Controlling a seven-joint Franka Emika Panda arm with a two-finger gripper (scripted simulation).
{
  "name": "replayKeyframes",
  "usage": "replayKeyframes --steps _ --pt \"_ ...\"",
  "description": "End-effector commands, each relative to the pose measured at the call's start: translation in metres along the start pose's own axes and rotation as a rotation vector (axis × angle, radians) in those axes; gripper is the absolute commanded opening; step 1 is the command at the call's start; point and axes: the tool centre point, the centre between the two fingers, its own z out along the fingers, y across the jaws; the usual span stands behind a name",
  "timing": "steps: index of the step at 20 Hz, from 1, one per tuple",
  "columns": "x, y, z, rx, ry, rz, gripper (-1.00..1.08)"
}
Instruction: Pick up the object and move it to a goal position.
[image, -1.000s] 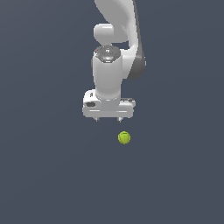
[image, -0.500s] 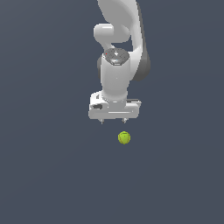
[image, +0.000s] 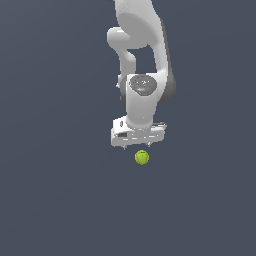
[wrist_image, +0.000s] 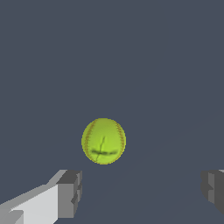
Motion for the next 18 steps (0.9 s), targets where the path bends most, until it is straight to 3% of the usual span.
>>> replayKeyframes --steps 1,8,18 --pt "0.002 -0.011 0.017 0.005 -0.01 -0.036 1.0" --pt "0.005 -0.029 0.044 0.014 -0.024 -0.093 1.0" --pt "0.004 -0.031 0.06 0.015 -0.026 -0.096 1.0"
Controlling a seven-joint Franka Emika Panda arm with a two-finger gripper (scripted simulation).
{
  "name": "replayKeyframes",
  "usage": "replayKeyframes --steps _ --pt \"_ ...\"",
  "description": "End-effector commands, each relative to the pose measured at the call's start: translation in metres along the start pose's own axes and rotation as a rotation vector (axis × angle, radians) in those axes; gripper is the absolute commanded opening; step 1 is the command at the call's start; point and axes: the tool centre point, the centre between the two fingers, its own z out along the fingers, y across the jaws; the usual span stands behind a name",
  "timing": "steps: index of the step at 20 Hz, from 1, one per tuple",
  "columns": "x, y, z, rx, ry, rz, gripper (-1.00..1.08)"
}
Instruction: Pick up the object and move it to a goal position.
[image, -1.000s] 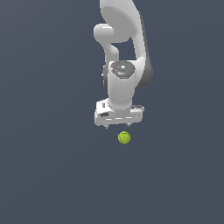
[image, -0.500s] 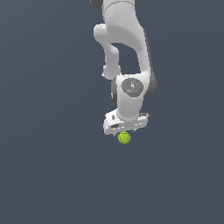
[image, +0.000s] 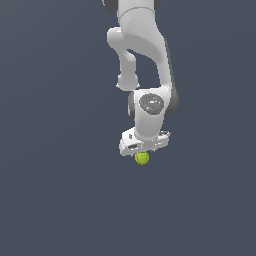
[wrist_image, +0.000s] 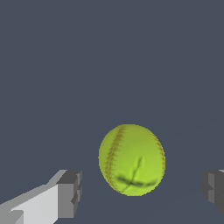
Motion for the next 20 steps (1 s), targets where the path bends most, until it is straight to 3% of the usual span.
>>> replayKeyframes --steps 1,11,12,20 --pt "-0.001 0.0 0.011 0.0 -0.001 0.0 1.0" --pt "0.0 -0.001 0.043 0.0 -0.001 -0.003 1.0" --pt "0.0 -0.001 0.043 0.0 -0.001 -0.003 -1.0" --pt "0.0 -0.001 0.043 0.0 -0.001 -0.003 -1.0"
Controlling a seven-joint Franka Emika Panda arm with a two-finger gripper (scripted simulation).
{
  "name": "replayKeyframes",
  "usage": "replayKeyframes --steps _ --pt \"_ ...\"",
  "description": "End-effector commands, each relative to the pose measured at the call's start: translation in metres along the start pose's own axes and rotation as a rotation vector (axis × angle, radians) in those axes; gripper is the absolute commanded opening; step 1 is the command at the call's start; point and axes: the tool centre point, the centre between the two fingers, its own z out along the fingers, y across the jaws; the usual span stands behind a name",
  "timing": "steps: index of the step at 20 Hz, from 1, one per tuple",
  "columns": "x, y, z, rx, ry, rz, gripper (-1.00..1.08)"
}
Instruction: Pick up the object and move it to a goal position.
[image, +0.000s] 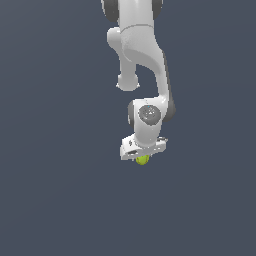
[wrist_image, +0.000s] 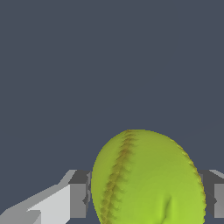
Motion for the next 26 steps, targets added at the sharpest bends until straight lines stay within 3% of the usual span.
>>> replayKeyframes --steps 1,12,26 --pt "0.0 0.0 0.0 0.0 0.0 0.0 -1.0" --pt "0.008 -0.018 -0.034 0.0 0.0 0.0 -1.0" --pt "0.04 -0.086 -0.161 0.0 0.0 0.0 -1.0"
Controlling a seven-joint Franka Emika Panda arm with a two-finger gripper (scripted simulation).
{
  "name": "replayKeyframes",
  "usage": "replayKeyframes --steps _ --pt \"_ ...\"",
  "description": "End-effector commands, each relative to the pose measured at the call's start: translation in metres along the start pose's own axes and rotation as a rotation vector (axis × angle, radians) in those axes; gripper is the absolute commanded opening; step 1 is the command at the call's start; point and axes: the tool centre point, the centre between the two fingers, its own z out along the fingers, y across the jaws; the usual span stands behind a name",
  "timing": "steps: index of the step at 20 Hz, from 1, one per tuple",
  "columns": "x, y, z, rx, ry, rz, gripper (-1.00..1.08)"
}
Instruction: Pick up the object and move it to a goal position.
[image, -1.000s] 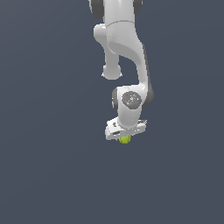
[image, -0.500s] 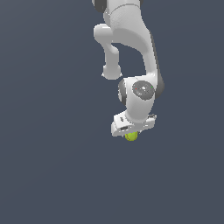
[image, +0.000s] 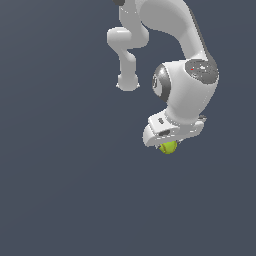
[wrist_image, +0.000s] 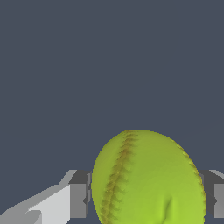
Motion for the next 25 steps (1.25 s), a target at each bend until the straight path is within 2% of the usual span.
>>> replayKeyframes --steps 1,6,12,25 --pt "0.007 -0.013 -0.026 0.0 0.001 0.0 -1.0" --pt "0.02 -0.037 -0.071 0.0 0.001 0.0 -1.0" --pt "0.031 -0.055 -0.106 0.0 0.001 0.001 -1.0" --pt "0.04 -0.068 -0.13 0.0 0.001 0.001 -1.0"
